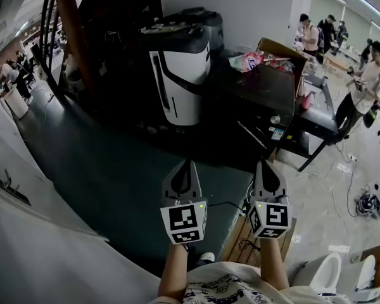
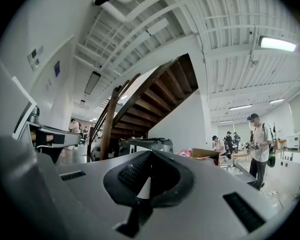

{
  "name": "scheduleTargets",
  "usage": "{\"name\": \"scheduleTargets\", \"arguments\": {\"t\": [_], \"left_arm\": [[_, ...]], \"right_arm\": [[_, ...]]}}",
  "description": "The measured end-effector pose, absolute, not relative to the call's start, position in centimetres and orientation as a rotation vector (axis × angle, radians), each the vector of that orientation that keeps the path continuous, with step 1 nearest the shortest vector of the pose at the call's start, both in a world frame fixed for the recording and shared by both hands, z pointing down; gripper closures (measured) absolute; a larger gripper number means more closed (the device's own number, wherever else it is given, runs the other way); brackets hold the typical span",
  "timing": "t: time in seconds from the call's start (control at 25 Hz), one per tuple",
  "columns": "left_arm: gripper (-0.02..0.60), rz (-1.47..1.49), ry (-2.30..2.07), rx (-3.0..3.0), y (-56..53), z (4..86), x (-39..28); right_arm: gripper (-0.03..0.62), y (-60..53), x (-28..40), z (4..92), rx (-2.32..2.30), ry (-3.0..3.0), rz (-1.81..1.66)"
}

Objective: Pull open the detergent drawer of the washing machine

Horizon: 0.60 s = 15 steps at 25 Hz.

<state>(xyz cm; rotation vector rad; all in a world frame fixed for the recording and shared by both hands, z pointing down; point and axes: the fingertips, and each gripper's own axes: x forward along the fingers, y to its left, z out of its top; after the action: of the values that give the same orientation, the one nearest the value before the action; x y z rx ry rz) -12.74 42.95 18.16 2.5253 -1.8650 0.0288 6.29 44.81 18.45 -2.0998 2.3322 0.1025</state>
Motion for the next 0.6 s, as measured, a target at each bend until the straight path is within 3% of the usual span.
{"name": "scheduleTargets", "arguments": {"t": [0.44, 0.6], "left_arm": [[0.565, 0.039, -1.861, 2.558, 41.5, 18.7, -13.9], [0.464, 0.044, -1.845, 2.547, 40.7, 19.4, -14.1]], "right_arm": [[0.580, 42.9, 4.4, 19.8, -2.101, 2.351, 0.092], [0.580, 42.4, 4.3, 20.3, -2.108, 2.357, 0.080]]}}
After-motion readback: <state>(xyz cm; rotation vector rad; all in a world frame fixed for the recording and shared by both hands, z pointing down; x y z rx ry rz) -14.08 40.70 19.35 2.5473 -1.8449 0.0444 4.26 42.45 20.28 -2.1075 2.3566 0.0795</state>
